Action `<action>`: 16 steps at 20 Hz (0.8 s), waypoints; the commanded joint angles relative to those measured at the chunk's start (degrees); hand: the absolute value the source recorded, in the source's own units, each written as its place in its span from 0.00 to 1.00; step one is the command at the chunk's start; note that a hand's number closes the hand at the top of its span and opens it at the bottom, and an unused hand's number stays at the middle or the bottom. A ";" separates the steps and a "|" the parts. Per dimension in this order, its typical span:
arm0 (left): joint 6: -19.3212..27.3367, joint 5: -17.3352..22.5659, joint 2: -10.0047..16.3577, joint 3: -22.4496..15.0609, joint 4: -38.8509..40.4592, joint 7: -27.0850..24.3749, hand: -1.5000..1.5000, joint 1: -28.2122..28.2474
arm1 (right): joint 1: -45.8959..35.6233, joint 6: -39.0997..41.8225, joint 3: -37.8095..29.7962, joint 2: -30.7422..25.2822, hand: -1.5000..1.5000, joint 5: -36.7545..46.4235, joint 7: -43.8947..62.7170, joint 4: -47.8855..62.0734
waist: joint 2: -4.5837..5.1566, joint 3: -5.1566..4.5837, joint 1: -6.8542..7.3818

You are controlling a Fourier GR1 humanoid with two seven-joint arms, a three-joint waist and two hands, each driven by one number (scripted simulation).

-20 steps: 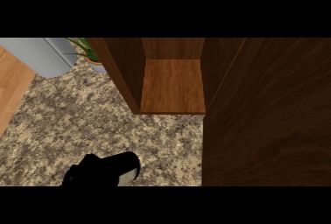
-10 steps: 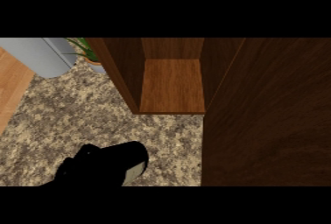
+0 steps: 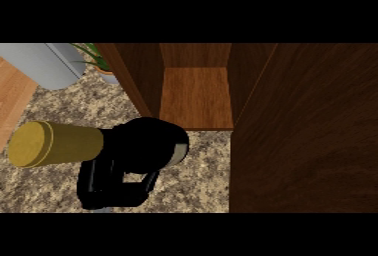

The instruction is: Pick up the wine, place it into the cabinet and close the cabinet

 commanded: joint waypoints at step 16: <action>17.97 -2.54 -0.03 -4.97 27.20 -3.82 1.00 -27.75 | 0.31 0.83 -1.31 -0.53 0.00 -0.55 -1.72 0.49 | 0.04 -0.02 -0.28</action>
